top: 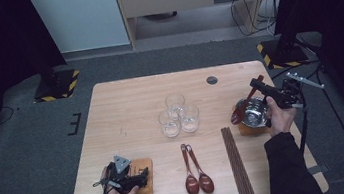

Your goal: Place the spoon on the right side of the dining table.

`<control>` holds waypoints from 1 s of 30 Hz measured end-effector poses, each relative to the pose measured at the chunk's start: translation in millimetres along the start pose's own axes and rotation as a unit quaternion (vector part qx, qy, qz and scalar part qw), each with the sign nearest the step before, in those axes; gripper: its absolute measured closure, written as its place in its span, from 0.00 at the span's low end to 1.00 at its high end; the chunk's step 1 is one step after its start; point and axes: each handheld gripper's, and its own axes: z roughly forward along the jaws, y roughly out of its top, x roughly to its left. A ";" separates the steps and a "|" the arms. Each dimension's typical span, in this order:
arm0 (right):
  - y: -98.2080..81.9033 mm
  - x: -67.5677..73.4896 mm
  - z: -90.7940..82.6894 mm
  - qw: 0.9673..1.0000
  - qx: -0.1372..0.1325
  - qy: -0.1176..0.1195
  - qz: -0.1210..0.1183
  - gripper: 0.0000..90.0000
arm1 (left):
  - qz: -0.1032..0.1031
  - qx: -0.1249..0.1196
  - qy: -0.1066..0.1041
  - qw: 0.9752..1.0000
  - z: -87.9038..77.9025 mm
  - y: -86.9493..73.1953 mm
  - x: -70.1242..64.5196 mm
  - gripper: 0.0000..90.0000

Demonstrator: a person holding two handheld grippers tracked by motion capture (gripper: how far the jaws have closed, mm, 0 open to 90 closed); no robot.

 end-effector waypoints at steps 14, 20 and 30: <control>4.1 -15.8 -0.3 1.000 -0.013 -0.019 0.019 0.94 | 0.000 0.000 0.000 1.000 0.0 0.0 0.0 0.01; 5.0 -18.8 -0.9 0.999 -0.016 -0.025 0.021 0.94 | 0.000 0.000 0.000 1.000 0.0 0.0 0.0 0.01; 8.4 -24.5 -0.9 0.999 -0.023 -0.035 0.027 0.94 | 0.000 0.000 0.000 1.000 0.0 -0.1 0.1 0.01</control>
